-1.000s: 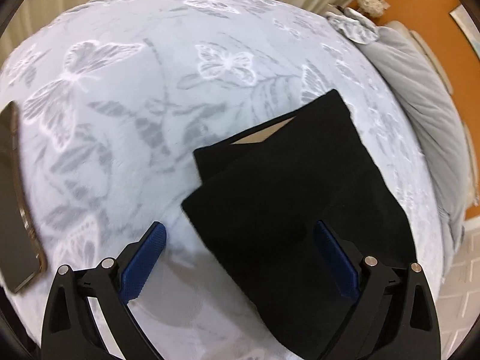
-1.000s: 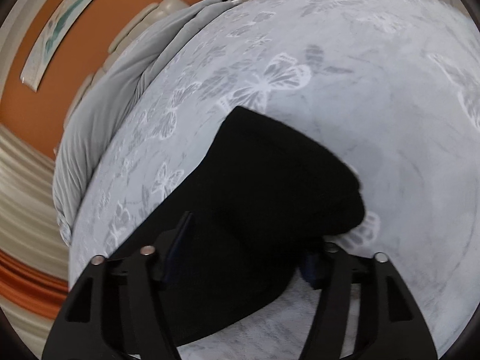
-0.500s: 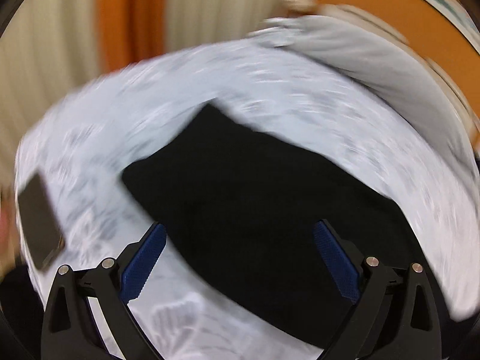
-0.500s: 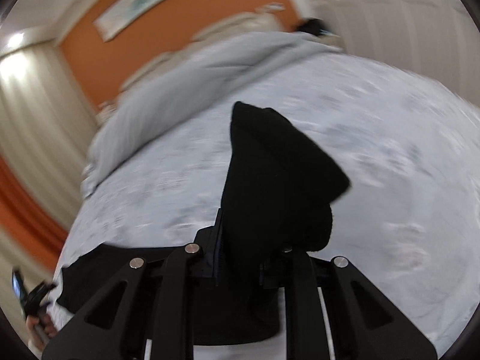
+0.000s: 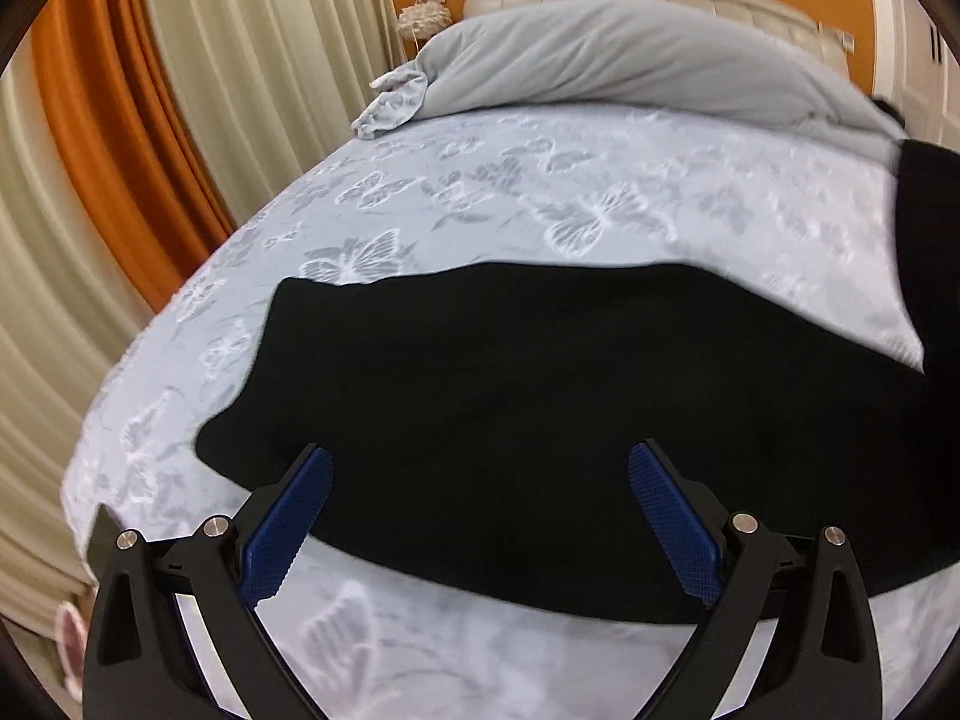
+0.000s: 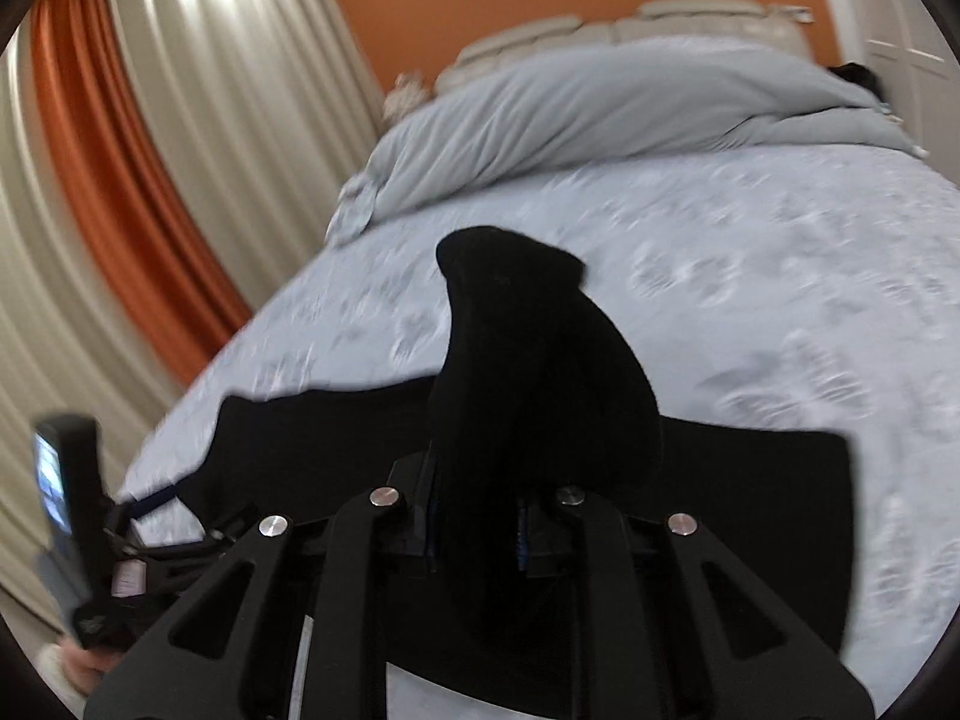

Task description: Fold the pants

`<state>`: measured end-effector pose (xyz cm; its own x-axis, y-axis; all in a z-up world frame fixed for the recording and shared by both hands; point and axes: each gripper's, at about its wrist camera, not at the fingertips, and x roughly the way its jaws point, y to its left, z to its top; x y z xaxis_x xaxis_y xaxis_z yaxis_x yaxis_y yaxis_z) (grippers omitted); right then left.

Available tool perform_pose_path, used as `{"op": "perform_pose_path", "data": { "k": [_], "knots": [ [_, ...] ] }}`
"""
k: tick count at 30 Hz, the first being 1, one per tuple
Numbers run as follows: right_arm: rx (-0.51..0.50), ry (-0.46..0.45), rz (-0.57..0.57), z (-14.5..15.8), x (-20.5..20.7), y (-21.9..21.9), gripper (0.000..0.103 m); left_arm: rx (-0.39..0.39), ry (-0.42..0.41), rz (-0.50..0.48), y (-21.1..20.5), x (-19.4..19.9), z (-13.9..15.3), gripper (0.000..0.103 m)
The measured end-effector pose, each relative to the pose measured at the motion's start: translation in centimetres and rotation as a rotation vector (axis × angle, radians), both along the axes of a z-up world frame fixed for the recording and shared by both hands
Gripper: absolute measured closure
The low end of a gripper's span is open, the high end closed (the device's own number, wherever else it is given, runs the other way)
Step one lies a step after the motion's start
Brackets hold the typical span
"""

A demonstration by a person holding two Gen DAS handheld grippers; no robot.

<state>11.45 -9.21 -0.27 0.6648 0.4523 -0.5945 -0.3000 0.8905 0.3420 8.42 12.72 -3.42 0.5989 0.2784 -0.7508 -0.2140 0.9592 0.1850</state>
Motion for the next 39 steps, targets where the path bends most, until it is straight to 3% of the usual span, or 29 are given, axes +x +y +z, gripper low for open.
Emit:
{"op": "perform_pose_path", "data": {
  "k": [9,14,16,18,20,22,24,25,27,30,31,32,33,34,36,37,39],
  "knots": [
    [-0.078,0.076,0.115,-4.9,0.5,8.8,0.087,0.006,0.019,0.083,5.8,-0.8,-0.3,0.006],
    [-0.117,0.084,0.125,-4.6,0.6,9.1,0.082,-0.019,0.019,0.110,7.8,-1.1,-0.2,0.006],
    [-0.176,0.067,0.121,-4.1,0.7,9.2,0.080,-0.030,0.017,0.117,8.2,-1.2,0.0,0.006],
    [-0.220,0.087,0.139,-4.8,1.1,9.5,0.071,-0.057,0.021,0.118,8.4,-1.2,0.0,0.006],
    [-0.276,0.101,0.152,-5.7,1.3,10.1,0.052,-0.084,0.029,0.120,8.5,-1.2,0.0,0.006],
    [-0.308,0.086,0.150,-6.3,1.3,10.3,0.050,-0.103,0.027,0.122,8.3,-1.2,0.1,0.006],
    [-0.293,0.108,0.155,-7.0,1.7,10.4,0.069,-0.106,0.020,0.117,7.8,-1.3,0.4,0.006],
    [-0.287,0.116,0.156,-7.1,1.9,10.4,0.093,-0.104,0.018,0.114,7.5,-1.3,0.4,0.006],
    [-0.259,0.096,0.130,-5.5,2.1,10.3,0.093,-0.103,0.016,0.111,7.3,-1.2,0.5,0.006],
    [-0.161,-0.002,0.108,-0.6,0.9,9.9,0.093,-0.112,0.000,0.115,7.6,-1.2,1.0,0.006],
    [-0.147,-0.023,0.118,0.2,0.6,10.1,0.090,-0.120,-0.008,0.120,7.9,-1.2,1.2,0.006],
    [-0.147,-0.025,0.135,0.2,0.6,10.9,0.079,-0.126,-0.011,0.123,8.0,-1.2,1.3,0.006],
    [-0.168,0.010,0.172,-1.0,0.9,11.9,0.058,-0.133,-0.012,0.127,8.2,-1.1,1.4,0.006],
    [-0.209,0.072,0.218,-2.7,1.3,13.1,0.027,-0.136,-0.009,0.132,8.4,-1.0,1.3,0.006],
    [-0.330,0.149,0.253,-5.5,1.0,13.9,0.045,-0.136,0.013,0.146,8.8,-0.6,0.7,0.006],
    [-0.332,0.130,0.262,-5.2,0.4,13.2,0.045,-0.140,0.023,0.153,9.0,-0.5,0.5,0.006],
    [-0.309,0.052,0.185,-2.4,-1.0,8.9,0.032,-0.150,0.026,0.158,9.3,-0.6,0.4,0.006]
  ]
}}
